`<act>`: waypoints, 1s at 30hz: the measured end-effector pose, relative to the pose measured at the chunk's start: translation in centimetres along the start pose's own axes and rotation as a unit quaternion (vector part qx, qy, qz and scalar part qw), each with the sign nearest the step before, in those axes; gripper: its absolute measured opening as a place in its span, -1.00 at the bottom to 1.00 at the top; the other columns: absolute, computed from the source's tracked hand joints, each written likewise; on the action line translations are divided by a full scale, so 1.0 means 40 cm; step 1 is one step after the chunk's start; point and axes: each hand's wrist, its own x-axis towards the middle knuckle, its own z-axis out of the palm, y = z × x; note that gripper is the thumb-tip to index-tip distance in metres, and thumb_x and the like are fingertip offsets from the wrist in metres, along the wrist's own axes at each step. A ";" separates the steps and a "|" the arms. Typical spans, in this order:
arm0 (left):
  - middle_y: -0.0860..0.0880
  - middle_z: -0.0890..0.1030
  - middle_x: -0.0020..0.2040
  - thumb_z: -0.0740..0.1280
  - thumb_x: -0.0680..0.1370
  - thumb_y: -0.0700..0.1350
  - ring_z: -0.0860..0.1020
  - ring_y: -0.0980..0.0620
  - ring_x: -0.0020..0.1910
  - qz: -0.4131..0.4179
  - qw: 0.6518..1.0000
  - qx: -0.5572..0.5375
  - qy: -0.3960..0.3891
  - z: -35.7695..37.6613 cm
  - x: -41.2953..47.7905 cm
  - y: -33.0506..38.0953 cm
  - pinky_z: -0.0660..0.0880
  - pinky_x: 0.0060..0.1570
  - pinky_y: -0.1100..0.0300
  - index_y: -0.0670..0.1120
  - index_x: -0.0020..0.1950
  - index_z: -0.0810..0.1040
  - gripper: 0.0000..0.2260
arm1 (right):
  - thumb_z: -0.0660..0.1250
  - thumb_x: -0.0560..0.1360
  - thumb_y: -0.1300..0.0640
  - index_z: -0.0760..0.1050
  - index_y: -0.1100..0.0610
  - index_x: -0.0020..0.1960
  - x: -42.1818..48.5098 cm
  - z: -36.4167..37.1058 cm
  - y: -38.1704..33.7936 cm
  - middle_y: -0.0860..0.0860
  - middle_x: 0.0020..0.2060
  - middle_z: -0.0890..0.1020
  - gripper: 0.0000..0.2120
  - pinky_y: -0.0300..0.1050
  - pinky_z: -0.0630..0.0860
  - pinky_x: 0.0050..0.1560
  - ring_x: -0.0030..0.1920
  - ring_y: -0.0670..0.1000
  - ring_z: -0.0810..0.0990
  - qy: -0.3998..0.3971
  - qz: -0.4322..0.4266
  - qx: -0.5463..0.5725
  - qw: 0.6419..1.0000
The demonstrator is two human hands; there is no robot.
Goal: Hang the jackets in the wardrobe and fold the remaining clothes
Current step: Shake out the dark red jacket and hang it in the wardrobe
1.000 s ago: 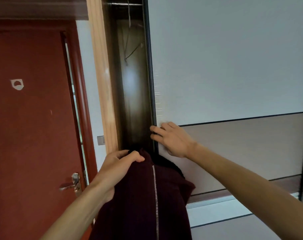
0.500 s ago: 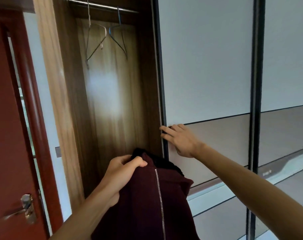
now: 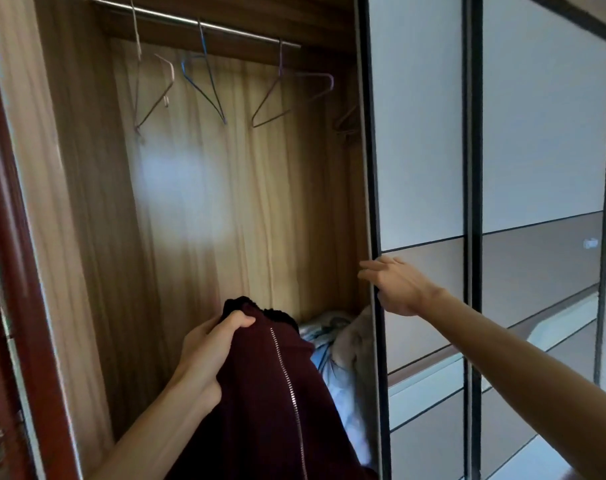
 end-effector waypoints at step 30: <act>-0.18 0.64 -0.16 0.43 0.45 -0.30 0.62 -0.10 -0.25 0.128 0.988 -0.045 0.079 -0.026 0.237 0.494 0.58 -0.17 0.06 -0.26 0.10 0.56 -0.76 | 0.21 0.56 -0.31 0.07 -0.07 0.58 0.607 -0.644 -0.351 0.39 0.28 0.43 -0.30 0.13 0.64 0.07 -0.07 0.30 0.71 -0.011 -0.095 0.855 0.509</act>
